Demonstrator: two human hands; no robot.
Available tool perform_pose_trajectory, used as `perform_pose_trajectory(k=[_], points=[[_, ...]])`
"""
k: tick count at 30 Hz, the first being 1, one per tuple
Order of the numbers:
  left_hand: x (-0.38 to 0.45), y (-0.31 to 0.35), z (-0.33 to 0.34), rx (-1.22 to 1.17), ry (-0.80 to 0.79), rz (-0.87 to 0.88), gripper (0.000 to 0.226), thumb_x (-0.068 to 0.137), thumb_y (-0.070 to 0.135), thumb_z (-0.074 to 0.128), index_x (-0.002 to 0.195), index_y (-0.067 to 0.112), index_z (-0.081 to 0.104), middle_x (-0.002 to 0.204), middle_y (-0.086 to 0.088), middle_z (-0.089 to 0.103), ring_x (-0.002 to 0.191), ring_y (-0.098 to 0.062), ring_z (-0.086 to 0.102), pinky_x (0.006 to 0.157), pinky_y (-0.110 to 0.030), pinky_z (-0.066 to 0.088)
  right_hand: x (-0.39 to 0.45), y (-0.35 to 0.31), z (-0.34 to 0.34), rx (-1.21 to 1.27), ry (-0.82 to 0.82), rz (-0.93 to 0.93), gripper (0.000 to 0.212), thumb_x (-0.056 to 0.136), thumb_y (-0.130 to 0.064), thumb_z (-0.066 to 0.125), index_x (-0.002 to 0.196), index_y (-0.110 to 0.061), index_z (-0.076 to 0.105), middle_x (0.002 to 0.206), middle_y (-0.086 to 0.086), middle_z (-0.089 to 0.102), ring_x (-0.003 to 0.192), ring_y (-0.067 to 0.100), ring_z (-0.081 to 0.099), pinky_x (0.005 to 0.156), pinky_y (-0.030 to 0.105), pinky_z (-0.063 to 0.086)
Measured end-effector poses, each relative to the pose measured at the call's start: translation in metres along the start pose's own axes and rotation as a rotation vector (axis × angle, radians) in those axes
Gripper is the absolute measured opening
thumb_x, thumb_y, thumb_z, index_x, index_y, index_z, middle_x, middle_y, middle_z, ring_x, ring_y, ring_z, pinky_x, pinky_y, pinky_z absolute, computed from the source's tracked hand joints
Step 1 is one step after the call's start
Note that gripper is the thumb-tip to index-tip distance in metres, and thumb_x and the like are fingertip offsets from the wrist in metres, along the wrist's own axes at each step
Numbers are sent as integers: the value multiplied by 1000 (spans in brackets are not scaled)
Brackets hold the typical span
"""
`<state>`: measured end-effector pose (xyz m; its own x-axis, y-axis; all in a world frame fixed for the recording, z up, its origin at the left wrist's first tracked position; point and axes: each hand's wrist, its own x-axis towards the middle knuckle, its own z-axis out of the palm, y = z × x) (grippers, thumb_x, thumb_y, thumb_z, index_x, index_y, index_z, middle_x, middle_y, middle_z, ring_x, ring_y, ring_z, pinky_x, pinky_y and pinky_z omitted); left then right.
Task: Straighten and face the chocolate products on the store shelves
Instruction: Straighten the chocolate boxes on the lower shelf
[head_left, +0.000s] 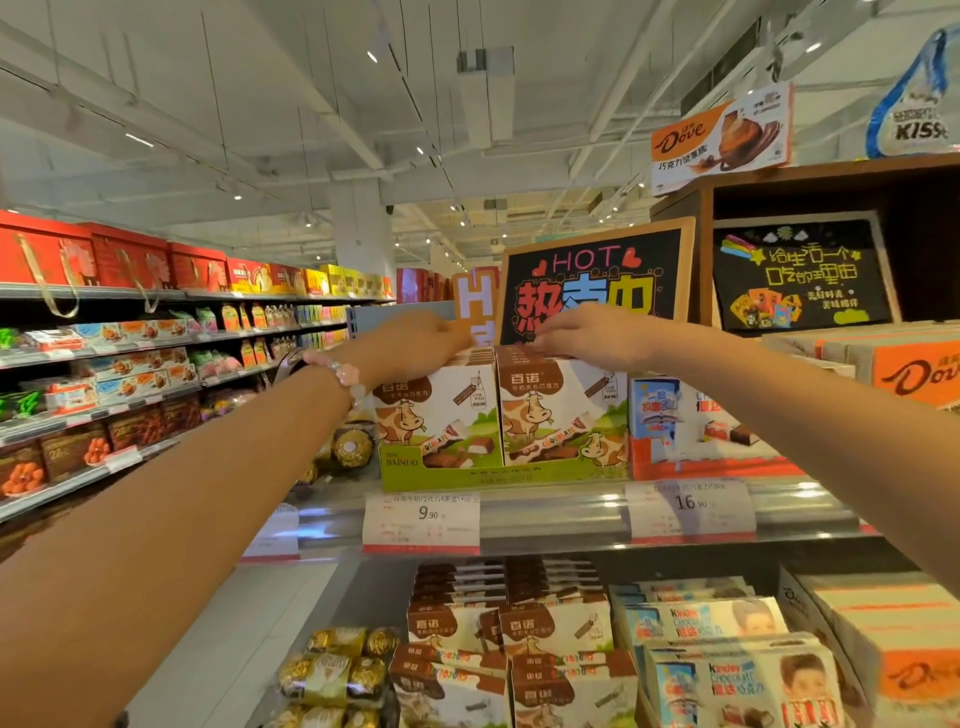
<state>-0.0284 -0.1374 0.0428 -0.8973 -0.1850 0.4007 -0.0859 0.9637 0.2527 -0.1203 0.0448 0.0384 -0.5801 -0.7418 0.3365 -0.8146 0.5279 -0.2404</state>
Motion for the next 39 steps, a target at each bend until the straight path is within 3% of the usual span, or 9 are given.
perform_pose_trajectory(k=[4,8,14,18,21,24,28,33,39], points=[[-24,1,5,32,480,174,27,92,25,49,82,5,65,75,-9,62,71,-23,57,63,-33,45,-23,-5,9,-102,512,-208,24,92,-22,49,108,-14,65,108,3,63,98,19,57,81,37,48],[-62,15,16,-35,665,380,13,87,18,52,80,11,60,71,0,58,67,-17,53,61,-32,43,-53,-19,26,-114,605,-443,16,87,-15,53,96,-10,66,91,2,61,85,18,56,73,35,47],[-123,12,68,-28,354,470,21,82,25,49,71,10,58,57,5,51,54,-14,48,50,-34,41,-103,-24,79,-239,343,-628,12,83,-9,59,91,-6,67,86,8,64,77,23,61,60,35,49],[-144,-9,106,57,55,414,20,81,28,50,64,19,54,54,8,52,51,-9,47,51,-32,43,-118,-12,121,-208,81,-583,20,90,-17,54,103,-10,67,98,7,66,85,25,63,72,41,49],[-150,-35,139,130,-176,367,21,81,32,59,89,13,63,80,-1,62,73,-13,56,68,-35,48,-121,3,159,-283,-108,-464,42,93,-34,49,129,-11,52,128,7,54,113,23,54,94,36,43],[-147,-60,167,226,-390,339,59,79,48,64,126,15,47,122,-2,51,111,-17,46,94,-35,41,-114,18,188,-372,-234,-302,71,92,-51,44,147,-11,23,152,6,27,135,22,33,110,34,30],[-139,-77,189,97,-390,268,61,75,51,69,122,15,52,138,-3,40,126,-19,36,100,-27,33,-97,28,203,-213,-221,-134,54,98,-43,34,145,-15,30,148,6,38,132,22,39,105,33,33],[-135,-84,202,-16,-389,233,37,80,38,70,108,16,59,137,-3,36,126,-18,35,97,-21,30,-89,32,213,-107,-153,-61,41,94,-32,50,133,-20,49,137,4,50,124,21,47,98,34,42],[-132,-86,202,-10,-348,172,51,85,37,63,128,13,49,132,-1,43,122,-16,39,100,-21,32,-100,38,221,33,46,23,35,93,-30,52,127,-23,54,130,1,53,111,20,56,90,31,45]])
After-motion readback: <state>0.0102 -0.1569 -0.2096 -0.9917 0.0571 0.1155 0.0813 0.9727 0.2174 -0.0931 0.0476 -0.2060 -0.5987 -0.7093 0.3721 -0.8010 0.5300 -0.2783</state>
